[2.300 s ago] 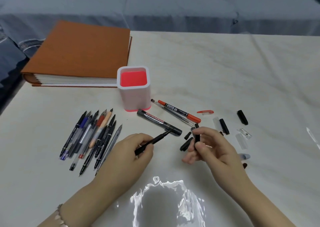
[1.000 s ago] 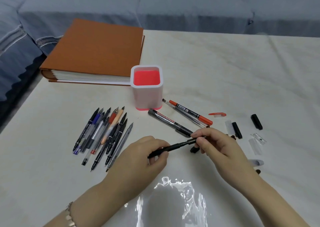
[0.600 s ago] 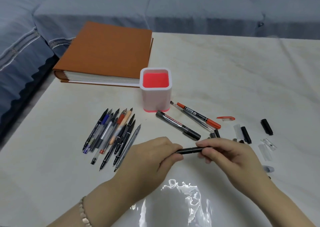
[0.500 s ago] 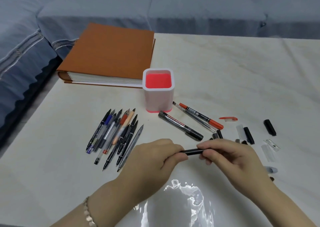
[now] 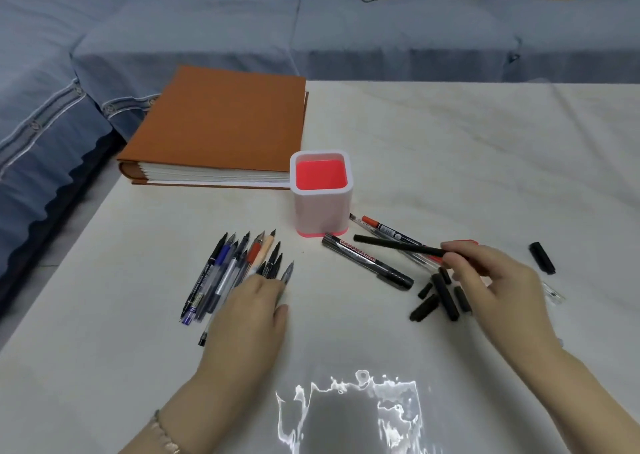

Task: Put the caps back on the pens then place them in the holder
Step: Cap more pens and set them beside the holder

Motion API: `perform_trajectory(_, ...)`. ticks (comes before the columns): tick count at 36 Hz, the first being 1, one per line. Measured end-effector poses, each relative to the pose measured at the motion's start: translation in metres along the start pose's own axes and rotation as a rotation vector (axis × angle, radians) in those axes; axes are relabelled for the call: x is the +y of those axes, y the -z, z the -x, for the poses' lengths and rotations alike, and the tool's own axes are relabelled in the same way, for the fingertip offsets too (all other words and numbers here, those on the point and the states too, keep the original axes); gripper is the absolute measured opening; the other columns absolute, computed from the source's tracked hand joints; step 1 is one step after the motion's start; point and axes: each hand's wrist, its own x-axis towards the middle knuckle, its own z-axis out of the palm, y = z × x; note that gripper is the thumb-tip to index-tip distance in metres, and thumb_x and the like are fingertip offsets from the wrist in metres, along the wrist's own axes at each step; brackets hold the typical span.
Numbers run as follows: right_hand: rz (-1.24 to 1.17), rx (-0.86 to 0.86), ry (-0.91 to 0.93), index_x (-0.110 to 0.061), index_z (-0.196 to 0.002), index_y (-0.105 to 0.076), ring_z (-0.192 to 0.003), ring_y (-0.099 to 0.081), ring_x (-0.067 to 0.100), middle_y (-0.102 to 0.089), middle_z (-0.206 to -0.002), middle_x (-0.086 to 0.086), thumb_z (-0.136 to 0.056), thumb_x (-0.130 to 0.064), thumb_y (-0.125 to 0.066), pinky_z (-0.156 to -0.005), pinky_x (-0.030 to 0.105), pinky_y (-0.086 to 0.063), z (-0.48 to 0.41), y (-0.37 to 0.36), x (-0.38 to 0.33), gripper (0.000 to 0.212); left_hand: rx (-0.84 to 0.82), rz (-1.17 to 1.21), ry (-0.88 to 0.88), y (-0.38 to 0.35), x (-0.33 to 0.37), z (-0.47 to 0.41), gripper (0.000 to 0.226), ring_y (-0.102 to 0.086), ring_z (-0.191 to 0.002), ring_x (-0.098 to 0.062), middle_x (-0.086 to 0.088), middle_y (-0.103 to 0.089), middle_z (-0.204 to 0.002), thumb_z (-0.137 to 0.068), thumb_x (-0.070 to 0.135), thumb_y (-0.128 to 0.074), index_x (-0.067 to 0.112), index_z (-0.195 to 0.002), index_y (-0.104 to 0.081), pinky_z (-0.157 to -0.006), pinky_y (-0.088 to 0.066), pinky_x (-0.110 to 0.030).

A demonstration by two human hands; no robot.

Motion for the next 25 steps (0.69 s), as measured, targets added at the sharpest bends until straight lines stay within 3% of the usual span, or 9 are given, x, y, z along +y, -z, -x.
perform_trajectory(3, 0.049, 0.030, -0.090, -0.029, -0.086, -0.065, -0.074, -0.056, 0.004, -0.064, -0.081, -0.015, -0.086, -0.013, -0.059, -0.065, 0.009, -0.039, -0.006, -0.009, 0.008, 0.016, -0.001, -0.096, -0.016, -0.004, -0.002, -0.003, 0.018, -0.057, -0.092, -0.025, -0.004, -0.060, -0.101, -0.085, 0.015, -0.055, 0.011, -0.102, -0.061, -0.070, -0.045, -0.034)
perform_trajectory(6, 0.130, -0.025, -0.073, -0.021, -0.090, -0.068, -0.070, -0.054, 0.009, -0.060, -0.076, -0.018, -0.087, -0.012, -0.056, -0.063, 0.013, -0.034, -0.010, -0.023, 0.009, 0.016, -0.027, -0.163, -0.011, -0.009, 0.000, -0.007, 0.017, -0.056, -0.091, -0.026, -0.005, -0.061, -0.099, -0.085, 0.014, -0.053, 0.010, -0.100, -0.060, -0.066, -0.041, -0.032)
perform_trajectory(10, 0.298, -0.170, -0.017, -0.014, -0.097, -0.068, -0.083, -0.052, 0.017, -0.064, -0.084, -0.002, -0.084, -0.007, -0.056, -0.075, 0.024, -0.035, -0.016, -0.032, 0.015, 0.019, -0.061, -0.195, 0.002, -0.013, 0.001, -0.012, 0.016, -0.055, -0.089, -0.026, -0.006, -0.062, -0.097, -0.086, 0.013, -0.050, 0.010, -0.100, -0.058, -0.068, -0.047, -0.036)
perform_trajectory(13, 0.381, -0.172, 0.010, -0.013, -0.103, -0.068, -0.099, -0.055, 0.026, -0.067, -0.102, 0.004, -0.080, -0.004, -0.060, -0.086, 0.024, -0.033, -0.013, -0.028, 0.021, 0.025, -0.064, -0.184, 0.005, -0.014, 0.007, -0.014, 0.017, -0.057, -0.088, -0.027, -0.007, -0.065, -0.093, -0.081, 0.010, -0.052, 0.009, -0.097, -0.060, -0.067, -0.048, -0.037)
perform_trajectory(17, 0.381, -0.171, -0.041, -0.014, -0.096, -0.070, -0.099, -0.052, 0.017, -0.065, -0.097, -0.002, -0.082, -0.007, -0.059, -0.082, 0.013, -0.026, 0.002, 0.000, 0.024, 0.018, -0.054, -0.068, -0.057, -0.013, 0.020, -0.014, 0.009, -0.050, -0.073, -0.019, -0.001, -0.054, -0.078, -0.082, 0.016, -0.051, 0.011, -0.079, -0.058, -0.058, -0.039, -0.030)
perform_trajectory(19, 0.370, -0.200, -0.112, -0.016, -0.094, -0.069, -0.093, -0.052, 0.013, -0.061, -0.092, -0.006, -0.083, -0.007, -0.058, -0.078, 0.015, -0.030, 0.011, 0.020, 0.027, 0.018, -0.079, 0.059, -0.089, -0.015, 0.026, -0.015, 0.012, -0.050, -0.068, -0.013, 0.001, -0.050, -0.075, -0.084, 0.015, -0.051, 0.011, -0.075, -0.057, -0.058, -0.037, -0.024)
perform_trajectory(22, 0.389, -0.233, -0.188, -0.024, -0.085, -0.068, -0.079, -0.058, 0.017, -0.059, -0.081, -0.010, -0.084, -0.010, -0.058, -0.065, 0.014, -0.038, 0.021, 0.050, 0.035, 0.017, -0.116, 0.198, -0.135, -0.014, 0.040, -0.016, 0.013, -0.051, -0.071, -0.006, 0.003, -0.052, -0.078, -0.085, 0.012, -0.052, 0.018, -0.075, -0.057, -0.062, -0.037, -0.012)
perform_trajectory(25, 0.442, -0.313, -0.249, -0.034, -0.074, -0.060, -0.075, -0.058, 0.014, -0.060, -0.078, -0.013, -0.083, -0.014, -0.060, -0.064, 0.020, -0.040, 0.025, 0.076, 0.043, 0.022, -0.148, 0.269, -0.156, -0.013, 0.053, -0.015, 0.018, -0.051, -0.078, -0.002, 0.007, -0.053, -0.085, -0.085, 0.010, -0.054, 0.028, -0.083, -0.056, -0.069, -0.036, -0.004)
